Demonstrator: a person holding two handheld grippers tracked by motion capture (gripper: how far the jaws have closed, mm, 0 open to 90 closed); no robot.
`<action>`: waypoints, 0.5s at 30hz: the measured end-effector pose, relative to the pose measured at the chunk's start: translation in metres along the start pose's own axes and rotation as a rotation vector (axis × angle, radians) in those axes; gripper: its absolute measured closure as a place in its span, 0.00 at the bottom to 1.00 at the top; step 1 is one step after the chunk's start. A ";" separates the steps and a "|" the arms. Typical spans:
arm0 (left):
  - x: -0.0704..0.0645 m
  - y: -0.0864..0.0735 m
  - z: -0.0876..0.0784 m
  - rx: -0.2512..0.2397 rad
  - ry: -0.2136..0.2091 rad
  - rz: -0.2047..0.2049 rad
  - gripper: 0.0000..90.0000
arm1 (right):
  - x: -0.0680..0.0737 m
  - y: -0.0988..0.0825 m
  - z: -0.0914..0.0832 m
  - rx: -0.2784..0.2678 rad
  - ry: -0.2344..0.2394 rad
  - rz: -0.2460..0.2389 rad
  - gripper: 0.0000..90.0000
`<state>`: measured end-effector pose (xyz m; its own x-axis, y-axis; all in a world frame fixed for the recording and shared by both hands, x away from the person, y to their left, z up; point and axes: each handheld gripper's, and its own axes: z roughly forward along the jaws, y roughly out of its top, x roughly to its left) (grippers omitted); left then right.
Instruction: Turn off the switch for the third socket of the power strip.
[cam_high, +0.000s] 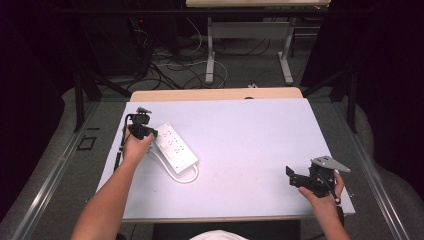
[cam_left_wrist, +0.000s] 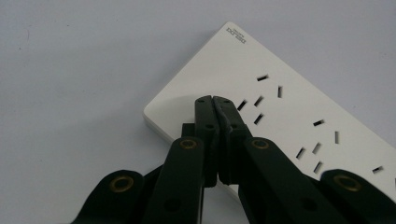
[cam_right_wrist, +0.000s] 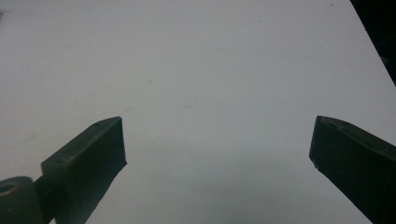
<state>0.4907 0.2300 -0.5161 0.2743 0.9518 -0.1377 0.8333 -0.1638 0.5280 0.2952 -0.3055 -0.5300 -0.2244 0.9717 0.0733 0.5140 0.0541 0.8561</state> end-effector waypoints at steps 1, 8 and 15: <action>0.000 0.000 0.000 -0.001 -0.001 0.001 1.00 | 0.000 0.000 0.000 0.000 0.001 0.000 0.04; 0.001 0.000 0.000 0.000 -0.005 0.007 1.00 | 0.000 0.000 0.000 -0.001 0.001 0.001 0.04; 0.001 0.000 0.000 0.008 -0.008 0.014 1.00 | 0.000 0.000 0.000 -0.001 0.004 -0.004 0.04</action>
<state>0.4910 0.2311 -0.5161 0.2899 0.9472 -0.1367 0.8329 -0.1793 0.5235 0.2951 -0.3055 -0.5298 -0.2298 0.9706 0.0717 0.5125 0.0581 0.8567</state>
